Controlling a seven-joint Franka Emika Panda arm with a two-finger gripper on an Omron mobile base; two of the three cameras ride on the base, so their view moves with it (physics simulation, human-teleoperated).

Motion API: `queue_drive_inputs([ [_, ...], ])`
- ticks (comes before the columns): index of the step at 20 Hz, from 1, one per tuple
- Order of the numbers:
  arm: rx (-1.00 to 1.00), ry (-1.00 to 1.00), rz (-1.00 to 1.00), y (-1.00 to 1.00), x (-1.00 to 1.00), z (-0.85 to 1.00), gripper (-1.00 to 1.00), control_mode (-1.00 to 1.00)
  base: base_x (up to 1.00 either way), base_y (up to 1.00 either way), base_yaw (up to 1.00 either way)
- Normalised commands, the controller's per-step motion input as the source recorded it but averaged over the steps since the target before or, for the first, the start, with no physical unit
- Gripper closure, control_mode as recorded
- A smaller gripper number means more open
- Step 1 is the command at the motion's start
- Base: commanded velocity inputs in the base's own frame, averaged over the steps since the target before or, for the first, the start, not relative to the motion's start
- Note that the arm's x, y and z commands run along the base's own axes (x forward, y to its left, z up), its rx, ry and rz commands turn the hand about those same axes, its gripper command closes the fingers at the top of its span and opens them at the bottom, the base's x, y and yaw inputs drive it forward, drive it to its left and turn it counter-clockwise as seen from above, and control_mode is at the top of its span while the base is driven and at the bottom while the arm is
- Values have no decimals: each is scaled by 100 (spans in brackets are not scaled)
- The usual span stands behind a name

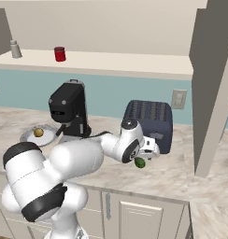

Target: Pick the avocado and bread from the counter and place them on the plate. Then pick the jam from the cabinet and place it next to the plate. Lastly close the cabinet door.

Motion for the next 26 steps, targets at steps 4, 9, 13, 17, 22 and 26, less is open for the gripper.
queue_drive_inputs([
  [4,0,0,8,-12,-40,-19,-100,-100,0,0,0],
  [9,0,0,0,0,0,-1,-100,-100,0,0,0],
  [13,0,5,0,11,38,0,-100,-100,0,0,0],
  [17,0,12,0,2,57,0,-100,-100,0,0,0],
  [22,0,8,0,-2,32,-10,-100,-100,0,0,0],
  [26,0,7,3,-34,-9,-66,-100,-100,0,0,0],
])
